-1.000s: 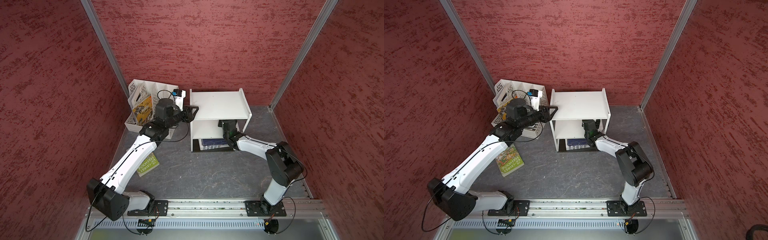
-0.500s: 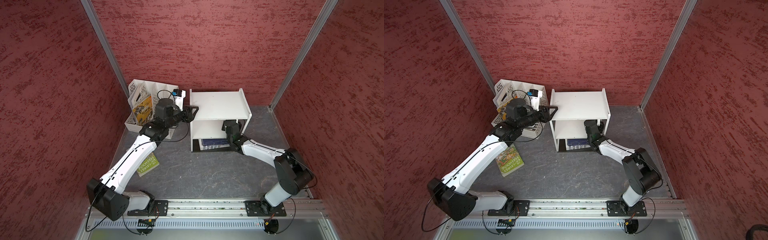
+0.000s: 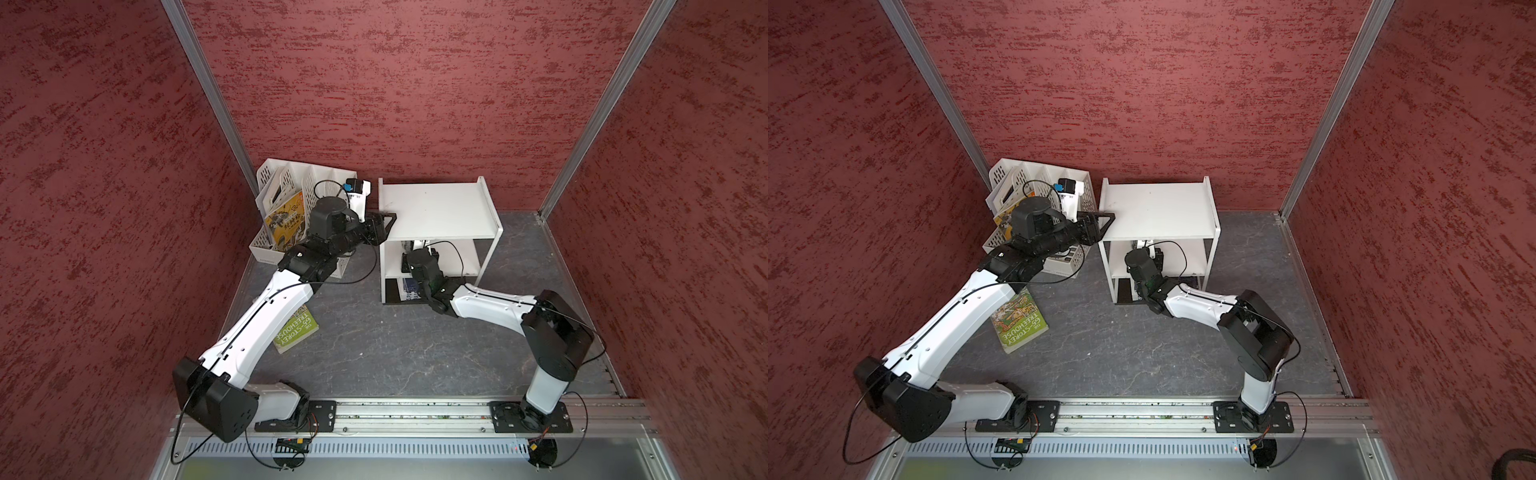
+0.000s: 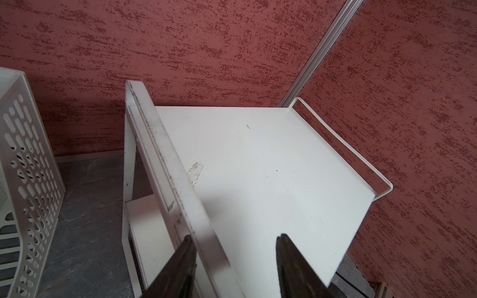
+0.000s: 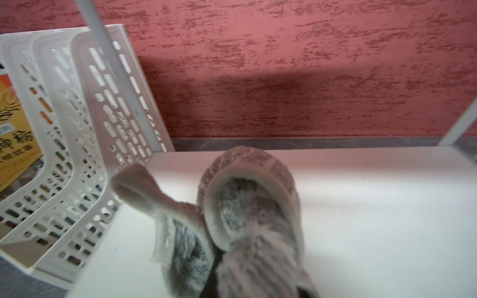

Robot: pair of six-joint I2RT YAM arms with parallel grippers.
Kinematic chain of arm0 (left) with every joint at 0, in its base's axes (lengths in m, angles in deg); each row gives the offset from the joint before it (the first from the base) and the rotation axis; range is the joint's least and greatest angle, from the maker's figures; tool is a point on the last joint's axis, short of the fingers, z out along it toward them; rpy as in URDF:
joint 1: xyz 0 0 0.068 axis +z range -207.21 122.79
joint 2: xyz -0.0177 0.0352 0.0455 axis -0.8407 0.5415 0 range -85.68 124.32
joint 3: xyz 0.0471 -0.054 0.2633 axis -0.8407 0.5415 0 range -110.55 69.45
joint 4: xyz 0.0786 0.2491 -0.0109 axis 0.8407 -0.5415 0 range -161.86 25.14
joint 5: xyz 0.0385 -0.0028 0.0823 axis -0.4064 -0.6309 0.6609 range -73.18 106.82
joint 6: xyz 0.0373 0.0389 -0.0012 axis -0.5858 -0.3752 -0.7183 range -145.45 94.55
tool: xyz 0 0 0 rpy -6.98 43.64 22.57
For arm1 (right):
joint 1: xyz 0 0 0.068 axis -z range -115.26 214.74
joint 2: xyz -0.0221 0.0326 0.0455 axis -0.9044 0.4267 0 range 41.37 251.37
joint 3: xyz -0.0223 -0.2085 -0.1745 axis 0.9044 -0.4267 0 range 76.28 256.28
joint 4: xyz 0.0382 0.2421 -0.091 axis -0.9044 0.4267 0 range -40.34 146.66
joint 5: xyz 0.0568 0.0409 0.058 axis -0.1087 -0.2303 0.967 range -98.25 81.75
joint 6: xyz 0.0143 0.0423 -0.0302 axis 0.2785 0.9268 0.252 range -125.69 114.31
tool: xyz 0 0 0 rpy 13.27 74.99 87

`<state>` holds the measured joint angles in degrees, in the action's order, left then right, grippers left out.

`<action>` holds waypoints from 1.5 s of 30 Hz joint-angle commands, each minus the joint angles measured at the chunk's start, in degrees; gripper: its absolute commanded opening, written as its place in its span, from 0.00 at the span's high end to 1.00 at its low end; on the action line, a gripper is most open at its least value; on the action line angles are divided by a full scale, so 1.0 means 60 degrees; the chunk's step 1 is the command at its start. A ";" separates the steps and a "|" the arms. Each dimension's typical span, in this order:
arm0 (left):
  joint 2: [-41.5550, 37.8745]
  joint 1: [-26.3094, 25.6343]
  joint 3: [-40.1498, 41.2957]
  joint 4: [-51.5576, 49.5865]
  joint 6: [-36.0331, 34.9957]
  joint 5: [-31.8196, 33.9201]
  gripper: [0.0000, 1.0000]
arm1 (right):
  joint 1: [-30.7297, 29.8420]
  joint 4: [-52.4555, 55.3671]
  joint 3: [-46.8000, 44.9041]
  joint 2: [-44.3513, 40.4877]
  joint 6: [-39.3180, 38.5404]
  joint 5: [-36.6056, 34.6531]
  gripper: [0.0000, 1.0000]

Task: Wipe the bookshelf clean with a cloth
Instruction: Wipe the dust from the shelf.

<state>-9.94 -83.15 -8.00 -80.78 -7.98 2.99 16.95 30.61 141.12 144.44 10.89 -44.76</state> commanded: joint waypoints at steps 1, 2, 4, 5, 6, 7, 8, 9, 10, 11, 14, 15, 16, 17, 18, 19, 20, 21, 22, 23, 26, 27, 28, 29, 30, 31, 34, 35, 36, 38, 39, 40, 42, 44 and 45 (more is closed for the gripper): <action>0.0024 0.0147 0.0238 -0.0554 -0.0173 0.0326 0.48 | -0.0450 0.2079 -0.0501 0.0859 0.0249 0.1023 1.00; 0.0031 0.0146 0.0237 -0.0554 -0.0171 0.0321 0.48 | -0.0457 0.2119 -0.0515 0.0855 0.0201 0.1005 1.00; 0.0017 0.0144 0.0260 -0.0554 -0.0162 0.0353 0.48 | -0.0445 0.2366 -0.0544 0.0839 0.0077 0.0620 1.00; 0.0010 0.0158 0.0281 -0.0543 -0.0172 0.0376 0.48 | -0.0385 0.2554 -0.0603 0.0799 0.0036 0.0405 0.99; -0.0004 0.0173 0.0320 -0.0533 -0.0162 0.0378 0.48 | -0.0260 0.2757 -0.0696 0.0708 0.0073 0.0320 0.99; -0.0038 0.0184 0.0365 -0.0495 -0.0185 0.0381 0.47 | -0.0098 0.2862 -0.0898 0.0578 0.0138 0.0300 0.99; -0.0048 0.0201 0.0389 -0.0450 -0.0175 0.0385 0.45 | 0.0065 0.2861 -0.1185 0.0388 0.0236 0.0341 0.99; -0.0064 0.0226 0.0428 -0.0431 -0.0173 0.0372 0.44 | 0.0283 0.2784 -0.1525 0.0194 0.0322 0.0361 0.99; -0.0057 0.0247 0.0452 -0.0423 -0.0173 0.0363 0.44 | 0.0481 0.2723 -0.1870 -0.0041 0.0375 0.0345 0.99; -0.0056 0.0273 0.0467 -0.0415 -0.0162 0.0349 0.43 | 0.0700 0.2706 -0.2151 -0.0255 0.0411 0.0314 0.99; -0.0056 0.0348 0.0510 -0.0397 -0.0122 0.0336 0.42 | 0.1251 0.2837 -0.2780 -0.0754 0.0379 0.0171 0.99; -0.0056 0.0370 0.0515 -0.0394 -0.0108 0.0322 0.41 | 0.1435 0.2889 -0.2966 -0.0886 0.0380 0.0161 0.99; -0.0045 0.0395 0.0516 -0.0382 -0.0101 0.0311 0.41 | 0.1608 0.2945 -0.3114 -0.1035 0.0380 0.0145 0.99; -0.0042 0.0407 0.0516 -0.0375 -0.0089 0.0297 0.40 | 0.1710 0.2967 -0.3282 -0.1152 0.0397 0.0097 0.99; -0.0041 0.0411 0.0518 -0.0367 -0.0078 0.0297 0.40 | 0.1816 0.3008 -0.3411 -0.1264 0.0419 0.0056 0.99; -0.0028 0.0424 0.0516 -0.0364 -0.0072 0.0286 0.40 | 0.1907 0.3082 -0.3501 -0.1424 0.0497 0.0007 0.99; -0.0014 0.0433 0.0523 -0.0357 -0.0058 0.0259 0.40 | 0.1986 0.3247 -0.3556 -0.1554 0.0647 -0.0091 0.99; -0.0019 0.0439 0.0522 -0.0374 -0.0043 0.0238 0.39 | 0.2092 0.3488 -0.3581 -0.1670 0.0827 -0.0209 0.99; -0.0009 0.0437 0.0504 -0.0389 -0.0034 0.0211 0.39 | 0.2153 0.3705 -0.3614 -0.1814 0.0954 -0.0372 0.99; -0.0006 0.0433 0.0501 -0.0400 -0.0028 0.0199 0.39 | 0.2211 0.3873 -0.3687 -0.1975 0.1109 -0.0534 0.99; -0.0012 0.0436 0.0469 -0.0449 -0.0040 0.0172 0.37 | 0.2386 0.4183 -0.4002 -0.2539 0.1528 -0.0806 0.98; -0.0025 0.0432 0.0459 -0.0475 -0.0041 0.0152 0.37 | 0.2452 0.4211 -0.4120 -0.2717 0.1633 -0.0773 0.98; -0.0037 0.0445 0.0445 -0.0473 -0.0041 0.0127 0.36 | 0.2469 0.4158 -0.4210 -0.2884 0.1644 -0.0661 0.98; -0.0050 0.0454 0.0435 -0.0485 -0.0041 0.0080 0.35 | 0.2477 0.4125 -0.4267 -0.3004 0.1596 -0.0528 0.98; -0.0055 0.0455 0.0421 -0.0494 -0.0034 0.0041 0.35 | 0.2471 0.4127 -0.4267 -0.3081 0.1545 -0.0330 0.98; -0.0070 0.0455 0.0414 -0.0475 -0.0017 0.0027 0.35 | 0.2459 0.4055 -0.4247 -0.3142 0.1383 -0.0054 0.98; -0.0086 0.0450 0.0378 -0.0473 0.0042 -0.0040 0.35 | 0.2302 0.3451 -0.4293 -0.3217 0.0962 0.0743 0.99; -0.0085 0.0443 0.0367 -0.0506 0.0050 -0.0064 0.35 | 0.2172 0.3160 -0.4320 -0.3218 0.0812 0.1111 0.99; -0.0073 0.0438 0.0331 -0.0528 0.0047 -0.0101 0.36 | 0.1958 0.2831 -0.4293 -0.3139 0.0655 0.1420 0.99; -0.0047 0.0435 0.0311 -0.0554 0.0047 -0.0163 0.37 | 0.1501 0.2444 -0.4137 -0.2877 0.0458 0.1725 0.99; -0.0042 0.0440 0.0322 -0.0554 0.0047 -0.0172 0.37 | 0.1303 0.2287 -0.3996 -0.2661 0.0392 0.1820 0.99; -0.0052 0.0435 0.0336 -0.0547 0.0070 -0.0175 0.38 | 0.1061 0.2124 -0.3847 -0.2493 0.0288 0.1958 0.99; -0.0067 0.0442 0.0358 -0.0554 0.0087 -0.0173 0.37 | 0.0619 0.1836 -0.3542 -0.2088 0.0171 0.2210 0.99; -0.0084 0.0455 0.0344 -0.0570 0.0088 -0.0145 0.37 | 0.0320 0.1526 -0.3355 -0.1887 0.0071 0.2548 0.99; -0.0098 0.0455 0.0329 -0.0613 0.0077 -0.0122 0.36 | 0.0178 0.1429 -0.3294 -0.1881 0.0065 0.2666 0.99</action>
<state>-10.37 -81.53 -6.51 -80.50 -6.84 0.28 21.28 28.78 123.94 128.64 12.49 -37.90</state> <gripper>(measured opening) 0.633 0.096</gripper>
